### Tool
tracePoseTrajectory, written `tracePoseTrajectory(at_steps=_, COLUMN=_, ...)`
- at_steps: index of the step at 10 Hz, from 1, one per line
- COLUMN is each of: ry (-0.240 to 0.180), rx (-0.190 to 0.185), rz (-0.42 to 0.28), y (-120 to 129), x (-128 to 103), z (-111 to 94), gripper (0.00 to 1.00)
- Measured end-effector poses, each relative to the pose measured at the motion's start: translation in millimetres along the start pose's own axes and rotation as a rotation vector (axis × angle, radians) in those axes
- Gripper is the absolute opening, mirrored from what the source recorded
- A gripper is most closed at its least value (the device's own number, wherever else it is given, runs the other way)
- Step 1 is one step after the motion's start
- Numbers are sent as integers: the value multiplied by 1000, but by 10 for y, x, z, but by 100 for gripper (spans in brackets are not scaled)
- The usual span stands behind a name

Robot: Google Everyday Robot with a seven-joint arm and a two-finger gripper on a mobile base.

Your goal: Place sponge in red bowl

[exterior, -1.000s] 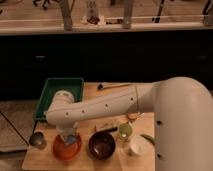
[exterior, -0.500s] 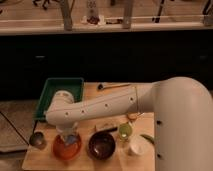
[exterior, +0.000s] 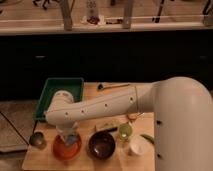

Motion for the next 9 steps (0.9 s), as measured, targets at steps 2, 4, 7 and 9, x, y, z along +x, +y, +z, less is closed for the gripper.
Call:
tracePoseTrajectory(at_steps=2, ry=-1, rx=-1, rz=-16, y=1, x=-4, z=5, gripper=4)
tracePoseTrajectory(at_steps=4, ry=-1, rx=-1, rz=-35, y=1, x=-2, z=4, gripper=5)
tracePoseTrajectory(at_steps=7, ry=-3, rx=-6, rz=-36, y=-3, x=-11, z=-13, gripper=32)
tracePoseTrajectory(at_steps=9, ry=-4, rx=-6, rz=-38, y=-18, x=-15, z=-25, gripper=52)
